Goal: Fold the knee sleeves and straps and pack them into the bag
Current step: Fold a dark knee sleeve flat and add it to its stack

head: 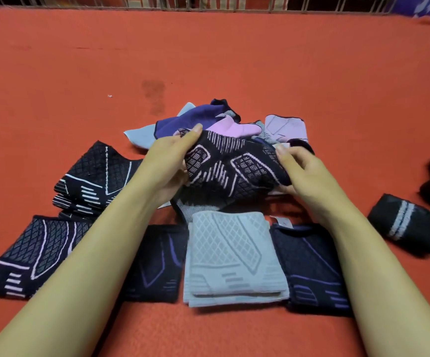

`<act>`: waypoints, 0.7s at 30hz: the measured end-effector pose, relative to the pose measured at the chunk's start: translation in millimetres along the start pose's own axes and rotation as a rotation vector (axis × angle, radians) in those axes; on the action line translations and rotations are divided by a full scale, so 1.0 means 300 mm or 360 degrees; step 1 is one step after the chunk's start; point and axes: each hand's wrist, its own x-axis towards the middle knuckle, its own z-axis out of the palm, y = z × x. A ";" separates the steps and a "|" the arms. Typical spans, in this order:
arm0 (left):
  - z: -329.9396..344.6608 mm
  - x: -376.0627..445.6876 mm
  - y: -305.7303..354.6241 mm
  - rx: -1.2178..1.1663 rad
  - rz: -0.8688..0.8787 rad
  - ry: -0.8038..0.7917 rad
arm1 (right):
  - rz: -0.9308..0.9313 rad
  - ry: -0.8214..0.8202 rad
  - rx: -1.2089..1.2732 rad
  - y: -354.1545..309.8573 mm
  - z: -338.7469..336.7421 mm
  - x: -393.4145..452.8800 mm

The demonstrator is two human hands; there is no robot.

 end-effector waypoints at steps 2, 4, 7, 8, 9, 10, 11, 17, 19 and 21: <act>0.010 -0.014 0.018 -0.0098 -0.0090 -0.0063 | 0.0105 -0.0213 -0.0031 -0.005 0.007 -0.007; 0.018 -0.028 0.028 -0.0097 -0.0100 -0.0111 | 0.0174 -0.0331 -0.0143 -0.020 0.010 -0.016; 0.045 -0.048 0.042 -0.0064 -0.0022 -0.0141 | 0.0053 -0.0390 -0.0149 -0.035 -0.012 -0.030; 0.037 -0.046 0.040 -0.0069 0.0001 -0.0145 | -0.0037 -0.0399 -0.0161 -0.038 -0.021 -0.037; 0.025 -0.043 0.036 -0.0048 0.0017 -0.0164 | -0.0133 -0.0401 -0.0186 -0.048 -0.025 -0.048; 0.012 -0.035 0.036 -0.0007 0.0041 -0.0158 | -0.0231 -0.0334 -0.0202 -0.055 -0.027 -0.053; -0.008 -0.022 0.032 0.0071 0.0081 -0.0155 | -0.0328 -0.0181 -0.0202 -0.053 -0.029 -0.050; -0.048 -0.001 0.016 0.0496 0.0212 0.0090 | -0.0408 0.0419 -0.0123 -0.008 -0.043 -0.004; -0.052 0.005 0.015 0.0451 0.0196 0.0182 | -0.0336 0.0343 0.0116 -0.009 -0.040 -0.003; -0.063 0.018 0.008 0.0390 0.0194 0.0242 | -0.0274 0.0282 0.0410 -0.021 -0.037 -0.002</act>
